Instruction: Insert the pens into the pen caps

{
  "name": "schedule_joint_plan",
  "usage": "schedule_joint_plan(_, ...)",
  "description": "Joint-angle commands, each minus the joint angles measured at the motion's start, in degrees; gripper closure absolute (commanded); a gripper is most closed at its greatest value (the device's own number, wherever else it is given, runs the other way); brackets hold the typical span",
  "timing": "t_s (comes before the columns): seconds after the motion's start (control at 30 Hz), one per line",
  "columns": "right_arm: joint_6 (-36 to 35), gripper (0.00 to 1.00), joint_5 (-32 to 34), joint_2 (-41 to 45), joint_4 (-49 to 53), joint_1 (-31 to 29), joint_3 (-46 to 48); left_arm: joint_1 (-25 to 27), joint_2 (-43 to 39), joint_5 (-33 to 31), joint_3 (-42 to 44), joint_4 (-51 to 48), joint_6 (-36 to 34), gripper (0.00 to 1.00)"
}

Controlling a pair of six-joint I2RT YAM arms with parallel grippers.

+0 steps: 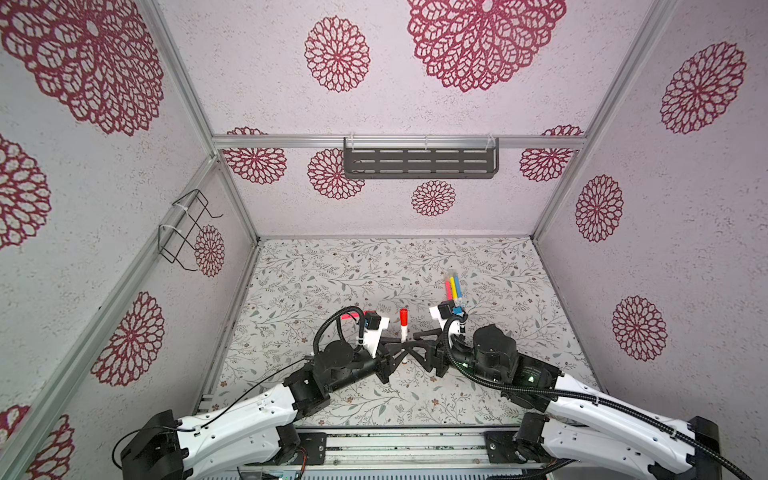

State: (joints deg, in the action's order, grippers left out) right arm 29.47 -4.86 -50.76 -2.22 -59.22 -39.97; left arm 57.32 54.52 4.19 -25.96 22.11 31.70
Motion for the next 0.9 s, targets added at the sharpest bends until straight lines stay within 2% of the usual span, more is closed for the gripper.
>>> schedule_joint_plan(0.0,-1.72,0.52,-0.60,-0.09,-1.60,0.31,-2.50,0.93,0.91,-0.76,-1.29,1.30,-1.60,1.00)
schedule_joint_plan(0.3,-1.88,0.55,0.31,-1.17,-2.43,1.29,-2.83,1.27,1.64,-0.58,-1.82,1.36,-2.25,1.00)
schedule_joint_plan(0.6,0.02,0.57,-1.78,-3.65,-6.64,2.65,-2.05,1.35,2.43,0.03,-1.86,2.15,-2.22,1.00)
schedule_joint_plan(0.87,1.58,0.68,-2.71,-5.39,-9.12,3.01,-1.61,1.48,1.16,-1.02,-0.76,2.50,-1.71,1.00)
